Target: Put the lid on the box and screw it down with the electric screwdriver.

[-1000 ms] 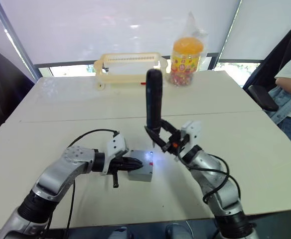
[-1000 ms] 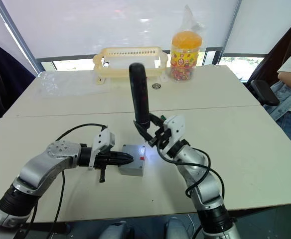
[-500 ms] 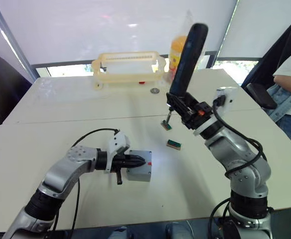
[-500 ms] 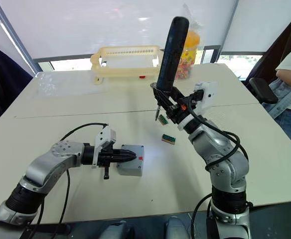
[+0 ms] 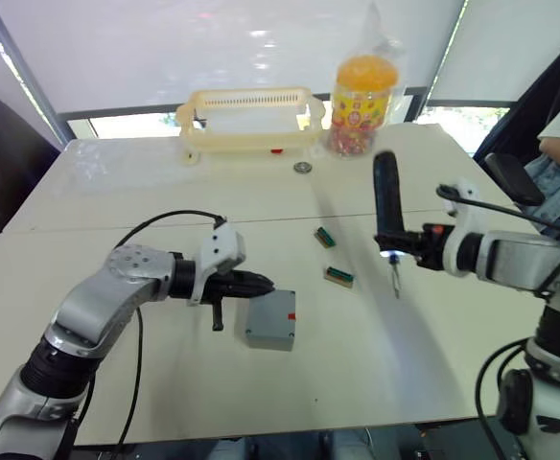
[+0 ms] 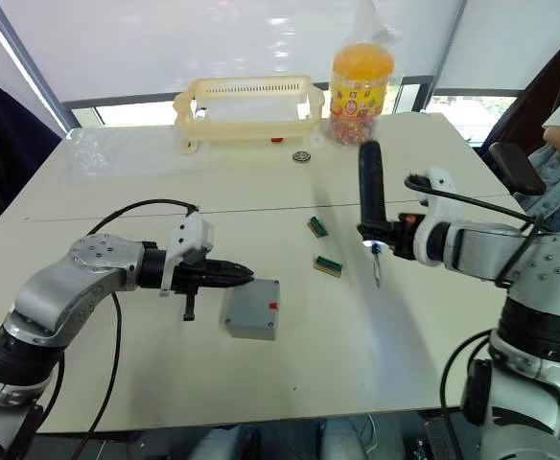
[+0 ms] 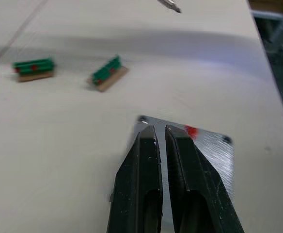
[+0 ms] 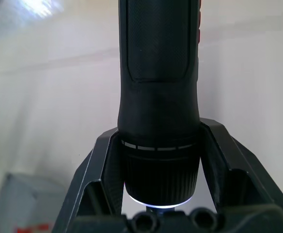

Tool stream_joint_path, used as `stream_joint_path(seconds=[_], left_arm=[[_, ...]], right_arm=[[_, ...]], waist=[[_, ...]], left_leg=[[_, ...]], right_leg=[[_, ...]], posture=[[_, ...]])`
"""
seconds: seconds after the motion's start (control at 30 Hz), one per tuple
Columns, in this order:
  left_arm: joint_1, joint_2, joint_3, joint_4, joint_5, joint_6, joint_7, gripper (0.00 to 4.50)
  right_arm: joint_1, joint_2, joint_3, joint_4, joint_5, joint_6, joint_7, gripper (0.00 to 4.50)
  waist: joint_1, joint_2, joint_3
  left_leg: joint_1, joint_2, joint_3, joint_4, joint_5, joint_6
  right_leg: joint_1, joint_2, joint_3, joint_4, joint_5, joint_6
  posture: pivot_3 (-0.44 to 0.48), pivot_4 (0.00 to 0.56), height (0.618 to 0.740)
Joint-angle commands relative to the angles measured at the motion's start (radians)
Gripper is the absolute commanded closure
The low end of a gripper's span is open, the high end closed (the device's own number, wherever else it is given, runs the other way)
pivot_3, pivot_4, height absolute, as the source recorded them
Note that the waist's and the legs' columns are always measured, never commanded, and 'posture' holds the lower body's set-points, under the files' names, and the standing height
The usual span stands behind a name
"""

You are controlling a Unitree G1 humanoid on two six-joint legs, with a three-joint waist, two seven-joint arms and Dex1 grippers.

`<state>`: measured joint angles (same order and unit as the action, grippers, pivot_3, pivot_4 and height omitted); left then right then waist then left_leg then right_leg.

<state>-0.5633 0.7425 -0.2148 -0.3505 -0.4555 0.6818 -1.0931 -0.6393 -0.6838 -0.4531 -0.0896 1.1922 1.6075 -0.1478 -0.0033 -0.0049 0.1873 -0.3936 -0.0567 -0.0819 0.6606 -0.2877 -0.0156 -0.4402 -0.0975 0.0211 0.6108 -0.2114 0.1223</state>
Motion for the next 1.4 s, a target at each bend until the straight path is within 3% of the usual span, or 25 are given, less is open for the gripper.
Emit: stream_joint_path(seconds=[0.03,0.2,0.67,0.83,0.87,1.2,1.3,1.4], left_arm=[[-0.042,0.0,-0.031,0.025,0.037,-0.062,-0.044,4.24],[-0.04,-0.041,-0.046,0.074,0.053,-0.116,-0.056,4.24],[0.022,-0.089,-0.043,0.074,0.077,-0.12,-0.008,4.24],[0.025,-0.088,-0.007,0.082,0.055,-0.099,0.012,4.24],[0.024,-0.092,0.005,0.091,0.051,-0.09,0.023,4.24],[0.034,-0.102,0.115,0.12,-0.034,-0.001,0.063,4.24],[0.058,-0.088,0.153,0.117,-0.048,0.016,0.077,4.24],[0.122,-0.053,0.239,0.105,-0.083,0.054,0.101,4.24]], right_arm=[[0.046,-0.103,-0.023,0.059,0.157,0.007,-0.088,2.72],[0.106,-0.192,0.021,0.106,0.24,0.007,-0.165,2.72],[0.105,-0.2,0.069,0.174,0.172,0.007,-0.165,2.72],[0.117,-0.202,0.095,0.137,0.089,0.007,-0.112,0.33],[0.116,-0.204,0.102,0.127,0.073,0.007,-0.092,0.09],[0.101,-0.236,0.165,0.005,-0.153,-0.119,0.087,0.09],[0.109,-0.288,0.221,-0.046,-0.254,-0.244,0.207,0.09],[0.157,-0.393,0.326,-0.146,-0.405,-0.498,0.441,0.09]], waist=[[0.002,0.0,0.001],[-0.016,-0.001,0.002],[-0.008,-0.001,0.002],[-0.01,-0.001,0.002],[-0.011,-0.001,0.002],[-0.012,-0.001,0.002],[-0.011,-0.001,0.002],[-0.013,-0.001,0.002]], left_leg=[[0.0,0.0,0.001,0.0,0.0,0.0],[0.0,0.0,0.004,0.002,-0.001,0.001],[0.001,0.001,0.005,0.004,-0.001,0.002],[0.002,0.001,0.005,0.004,-0.001,0.002],[0.002,0.001,0.005,0.004,-0.001,0.002],[0.002,0.001,0.004,0.004,-0.001,0.002],[0.002,0.001,0.004,0.004,-0.001,0.002],[0.002,0.001,0.004,0.004,-0.001,0.002]], right_leg=[[0.0,0.0,0.0,0.0,0.0,0.0],[0.0,0.0,0.001,0.0,0.0,0.001],[0.001,0.002,0.002,0.002,0.0,0.001],[0.001,0.002,0.002,0.003,0.0,0.001],[0.001,0.002,0.002,0.003,0.0,0.001],[0.001,0.002,0.002,0.003,0.001,0.001],[0.001,0.002,0.002,0.003,0.001,0.001],[0.001,0.002,0.002,0.003,0.0,0.001]], posture=[[0.0,0.15,0.74],[0.0,0.15,0.74],[0.0,0.15,0.74],[0.0,0.15,0.74],[0.0,0.15,0.74],[0.0,0.15,0.74],[0.0,0.15,0.74],[0.0,0.15,0.74]])
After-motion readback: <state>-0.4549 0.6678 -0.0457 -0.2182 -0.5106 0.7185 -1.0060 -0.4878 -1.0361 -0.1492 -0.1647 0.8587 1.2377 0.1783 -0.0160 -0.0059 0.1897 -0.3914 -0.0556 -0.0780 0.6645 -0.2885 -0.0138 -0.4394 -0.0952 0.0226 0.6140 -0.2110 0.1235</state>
